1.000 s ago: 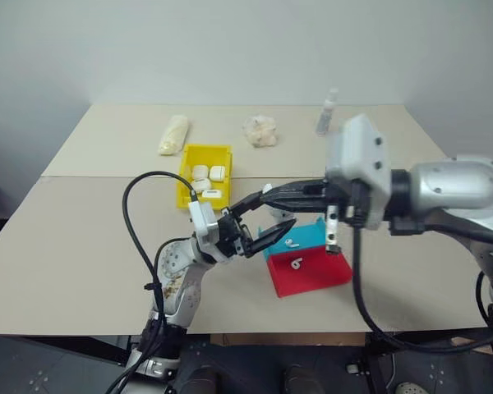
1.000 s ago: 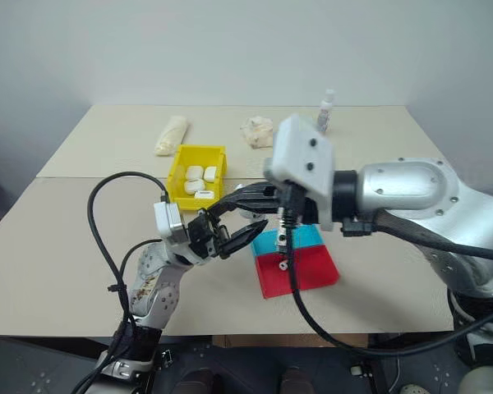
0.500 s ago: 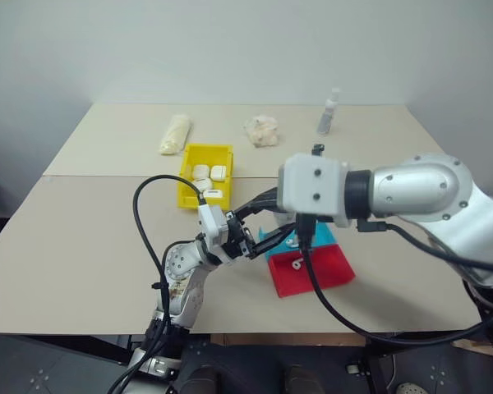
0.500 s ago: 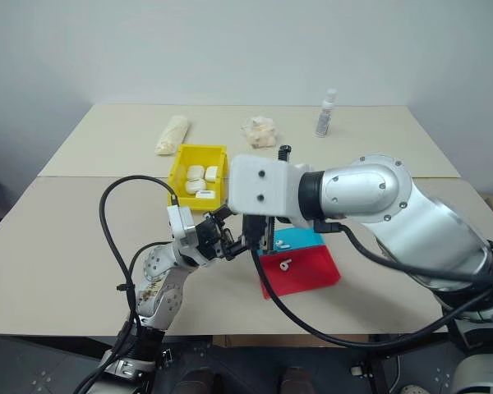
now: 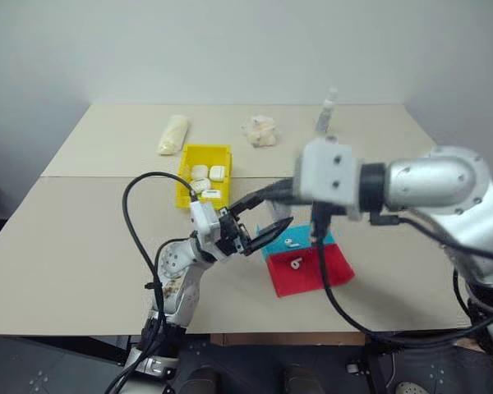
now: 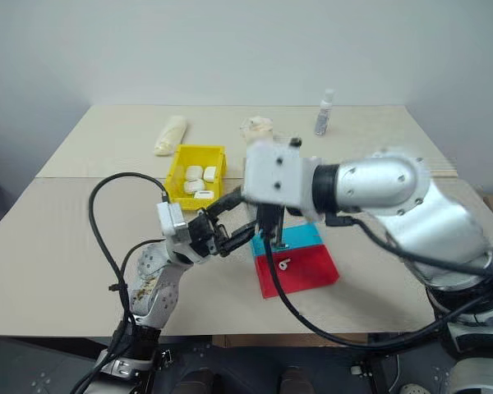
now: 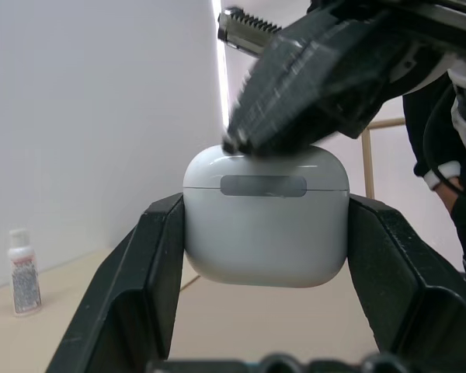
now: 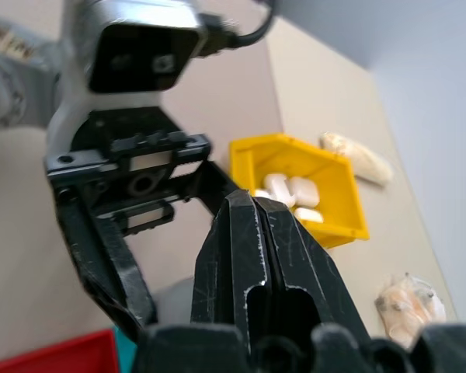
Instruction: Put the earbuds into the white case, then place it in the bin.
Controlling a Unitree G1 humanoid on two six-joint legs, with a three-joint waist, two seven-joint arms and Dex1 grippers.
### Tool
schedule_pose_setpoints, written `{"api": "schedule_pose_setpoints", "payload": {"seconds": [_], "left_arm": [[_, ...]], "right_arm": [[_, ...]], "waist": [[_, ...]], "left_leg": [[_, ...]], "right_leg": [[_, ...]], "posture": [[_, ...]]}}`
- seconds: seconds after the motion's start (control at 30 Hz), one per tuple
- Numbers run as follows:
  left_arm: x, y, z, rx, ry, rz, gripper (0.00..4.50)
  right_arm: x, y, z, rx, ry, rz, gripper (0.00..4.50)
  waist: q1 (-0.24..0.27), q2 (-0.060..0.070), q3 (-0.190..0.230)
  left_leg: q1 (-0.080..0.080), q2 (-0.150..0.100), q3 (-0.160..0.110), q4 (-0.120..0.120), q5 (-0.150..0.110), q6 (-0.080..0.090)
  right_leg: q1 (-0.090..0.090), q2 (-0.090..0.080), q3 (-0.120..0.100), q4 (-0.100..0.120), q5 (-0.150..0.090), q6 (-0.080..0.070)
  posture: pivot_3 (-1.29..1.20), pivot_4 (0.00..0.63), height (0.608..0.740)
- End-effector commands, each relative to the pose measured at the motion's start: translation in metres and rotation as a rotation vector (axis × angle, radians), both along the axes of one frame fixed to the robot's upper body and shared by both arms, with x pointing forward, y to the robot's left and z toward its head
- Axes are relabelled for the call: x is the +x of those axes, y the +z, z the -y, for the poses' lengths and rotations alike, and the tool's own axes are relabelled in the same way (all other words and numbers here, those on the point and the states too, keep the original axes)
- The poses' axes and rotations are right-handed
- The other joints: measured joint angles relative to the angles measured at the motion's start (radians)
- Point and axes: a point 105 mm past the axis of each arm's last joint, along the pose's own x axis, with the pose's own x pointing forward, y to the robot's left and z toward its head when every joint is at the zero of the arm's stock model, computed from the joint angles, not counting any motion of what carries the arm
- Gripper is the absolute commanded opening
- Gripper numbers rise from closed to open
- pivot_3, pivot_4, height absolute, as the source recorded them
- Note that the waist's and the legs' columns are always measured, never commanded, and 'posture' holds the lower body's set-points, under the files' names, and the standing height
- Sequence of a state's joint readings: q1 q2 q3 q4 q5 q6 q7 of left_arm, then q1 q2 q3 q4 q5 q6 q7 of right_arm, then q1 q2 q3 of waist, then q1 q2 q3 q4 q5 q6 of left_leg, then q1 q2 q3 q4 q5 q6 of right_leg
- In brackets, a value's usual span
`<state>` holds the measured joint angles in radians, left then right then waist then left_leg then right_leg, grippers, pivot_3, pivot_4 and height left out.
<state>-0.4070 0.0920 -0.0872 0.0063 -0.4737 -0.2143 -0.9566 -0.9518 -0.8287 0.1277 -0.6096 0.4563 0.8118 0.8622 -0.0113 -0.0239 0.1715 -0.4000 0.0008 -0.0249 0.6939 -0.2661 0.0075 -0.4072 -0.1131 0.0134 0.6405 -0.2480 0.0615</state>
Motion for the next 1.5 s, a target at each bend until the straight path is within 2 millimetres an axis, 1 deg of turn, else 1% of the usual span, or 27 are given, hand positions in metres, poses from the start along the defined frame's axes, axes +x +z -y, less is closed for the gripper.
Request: {"api": "schedule_pose_setpoints", "payload": {"seconds": [0.03, 0.1, 0.2, 0.27, 0.37, 0.4, 0.47, 0.57, 0.67, 0.73, 0.9, 1.03, 1.1, 1.17, 1.2, 1.27, 1.37, 1.47, 1.5], "left_arm": [[-0.003, 0.018, -0.011, -0.049, 0.045, 0.046, 2.77], [-0.001, 0.022, -0.017, -0.054, 0.084, 0.054, 2.77], [0.007, 0.029, -0.029, -0.058, 0.187, 0.051, 2.77], [0.02, 0.036, -0.038, -0.062, 0.305, 0.035, 2.77], [0.048, 0.049, -0.053, -0.07, 0.53, -0.026, 2.77], [0.058, 0.05, -0.057, -0.053, 0.605, -0.049, 2.77], [0.074, 0.047, -0.064, -0.003, 0.735, -0.085, 2.77], [0.096, 0.045, -0.076, 0.0, 0.914, -0.134, 2.77], [0.116, 0.036, -0.087, 0.054, 1.06, -0.171, 2.77], [0.127, 0.029, -0.093, 0.094, 1.122, -0.193, 2.77], [0.139, 0.016, -0.089, 0.118, 1.088, -0.239, 2.77], [0.146, -0.001, -0.085, 0.185, 1.072, -0.274, 2.77], [0.148, -0.005, -0.085, 0.194, 1.069, -0.279, 3.5], [0.151, -0.004, -0.084, 0.186, 1.075, -0.266, 4.02], [0.152, -0.003, -0.084, 0.182, 1.074, -0.262, 4.41], [0.153, 0.001, -0.082, 0.166, 1.06, -0.255, 4.46], [0.148, 0.008, -0.079, 0.153, 1.01, -0.239, 4.46], [0.141, 0.005, -0.073, 0.223, 0.856, -0.288, 4.46], [0.135, 0.007, -0.074, 0.229, 0.82, -0.278, 4.46]], "right_arm": [[-0.002, 0.039, 0.024, 0.213, -0.045, 0.039, 0.02], [-0.003, 0.045, 0.035, 0.263, -0.068, 0.041, 0.02], [-0.001, 0.041, 0.051, 0.306, -0.133, 0.027, 0.02], [0.004, 0.031, 0.061, 0.321, -0.195, 0.002, 0.02], [0.015, 0.005, 0.071, 0.323, -0.29, -0.055, 0.02], [0.016, -0.004, 0.073, 0.318, -0.306, -0.073, 0.02], [0.018, -0.017, 0.075, 0.301, -0.329, -0.094, 0.02], [0.022, -0.031, 0.079, 0.299, -0.367, -0.127, 0.02], [0.026, -0.04, 0.082, 0.291, -0.4, -0.145, 0.02], [0.027, -0.044, 0.083, 0.284, -0.413, -0.154, 0.02], [0.026, -0.049, 0.085, 0.279, -0.429, -0.163, 0.02], [0.025, -0.051, 0.088, 0.281, -0.448, -0.169, 0.02], [0.024, -0.052, 0.089, 0.274, -0.456, -0.168, 0.0], [0.024, -0.054, 0.089, 0.269, -0.461, -0.168, 0.0], [0.024, -0.054, 0.09, 0.268, -0.463, -0.169, 0.0], [0.024, -0.055, 0.09, 0.264, -0.465, -0.17, 0.0], [0.025, -0.058, 0.092, 0.244, -0.478, -0.167, 0.0], [0.024, -0.06, 0.095, 0.219, -0.482, -0.167, 0.0], [0.023, -0.062, 0.098, 0.202, -0.485, -0.165, 0.0]], "waist": [[0.0, 0.0, 0.0], [0.003, 0.0, 0.0], [0.006, 0.0, 0.0], [0.008, 0.0, 0.0], [0.012, 0.0, 0.0], [0.014, 0.0, 0.0], [0.016, 0.0, 0.0], [0.016, 0.0, 0.0], [0.017, 0.0, 0.0], [0.017, -0.001, 0.0], [0.018, -0.001, 0.0], [0.02, -0.001, 0.0], [0.02, -0.001, 0.0], [0.02, -0.001, 0.0], [0.02, -0.001, 0.0], [0.02, -0.001, 0.0], [0.02, -0.001, 0.0], [0.019, -0.001, 0.0], [0.017, -0.001, 0.0]], "left_leg": [[0.0, 0.0, 0.0, 0.0, 0.0, 0.0], [0.0, 0.0, 0.0, 0.0, 0.0, 0.0], [0.0, 0.0, 0.0, 0.0, 0.0, 0.0], [0.0, 0.0, 0.0, 0.0, 0.0, 0.0], [0.0, 0.0, 0.0, 0.001, 0.0, 0.0], [0.0, 0.0, 0.0, 0.001, 0.0, 0.0], [0.0, -0.001, 0.001, 0.001, 0.0, 0.0], [0.0, -0.001, 0.001, 0.0, 0.0, 0.0], [-0.001, -0.001, 0.001, 0.0, 0.0, 0.0], [0.0, -0.001, 0.001, 0.0, 0.0, 0.0], [-0.001, -0.001, 0.001, 0.0, 0.0, 0.0], [-0.003, -0.001, 0.001, 0.0, 0.0, 0.0], [-0.003, -0.001, 0.002, 0.0, 0.0, -0.001], [-0.003, -0.001, 0.002, 0.0, 0.0, -0.001], [-0.003, -0.002, 0.002, 0.0, 0.0, -0.001], [-0.003, -0.001, 0.002, 0.0, 0.0, -0.001], [-0.003, -0.002, 0.002, 0.0, 0.001, -0.001], [-0.004, -0.002, 0.003, 0.0, 0.001, -0.001], [-0.004, -0.001, 0.003, 0.0, 0.001, -0.001]], "right_leg": [[0.0, 0.0, 0.0, 0.0, 0.0, 0.0], [0.0, 0.0, 0.0, 0.0, 0.0, 0.0], [0.001, 0.0, 0.0, 0.0, 0.0, 0.0], [0.001, 0.0, 0.0, 0.0, 0.0, 0.0], [0.001, 0.0, 0.0, 0.0, 0.0, 0.0], [0.001, 0.0, 0.0, 0.0, 0.0, 0.0], [0.001, 0.0, 0.0, 0.0, 0.0, 0.001], [0.001, 0.0, 0.0, 0.001, 0.001, 0.001], [0.001, 0.0, 0.0, 0.0, 0.001, 0.001], [0.001, 0.0, -0.001, 0.0, 0.001, 0.001], [0.001, 0.0, -0.001, 0.001, 0.001, 0.001], [0.0, 0.0, -0.002, 0.001, 0.001, 0.002], [0.0, 0.0, -0.002, 0.001, 0.001, 0.002], [0.0, 0.0, -0.002, 0.001, 0.001, 0.002], [0.0, 0.0, -0.002, 0.001, 0.001, 0.002], [0.0, 0.0, -0.003, 0.001, 0.001, 0.002], [0.0, -0.001, -0.003, 0.001, 0.001, 0.002], [0.0, -0.001, -0.003, 0.001, 0.001, 0.002], [0.0, 0.0, -0.003, 0.001, 0.001, 0.002]], "posture": [[0.0, 0.15, 0.74], [0.0, 0.15, 0.74], [0.0, 0.15, 0.74], [0.0, 0.15, 0.74], [0.0, 0.15, 0.74], [0.0, 0.15, 0.74], [0.0, 0.15, 0.74], [0.0, 0.15, 0.74], [0.0, 0.15, 0.74], [0.0, 0.15, 0.74], [0.0, 0.15, 0.74], [0.0, 0.15, 0.74], [0.0, 0.15, 0.74], [0.0, 0.15, 0.74], [0.0, 0.15, 0.74], [0.0, 0.15, 0.74], [0.0, 0.15, 0.74], [0.0, 0.15, 0.74], [0.0, 0.15, 0.74]]}}
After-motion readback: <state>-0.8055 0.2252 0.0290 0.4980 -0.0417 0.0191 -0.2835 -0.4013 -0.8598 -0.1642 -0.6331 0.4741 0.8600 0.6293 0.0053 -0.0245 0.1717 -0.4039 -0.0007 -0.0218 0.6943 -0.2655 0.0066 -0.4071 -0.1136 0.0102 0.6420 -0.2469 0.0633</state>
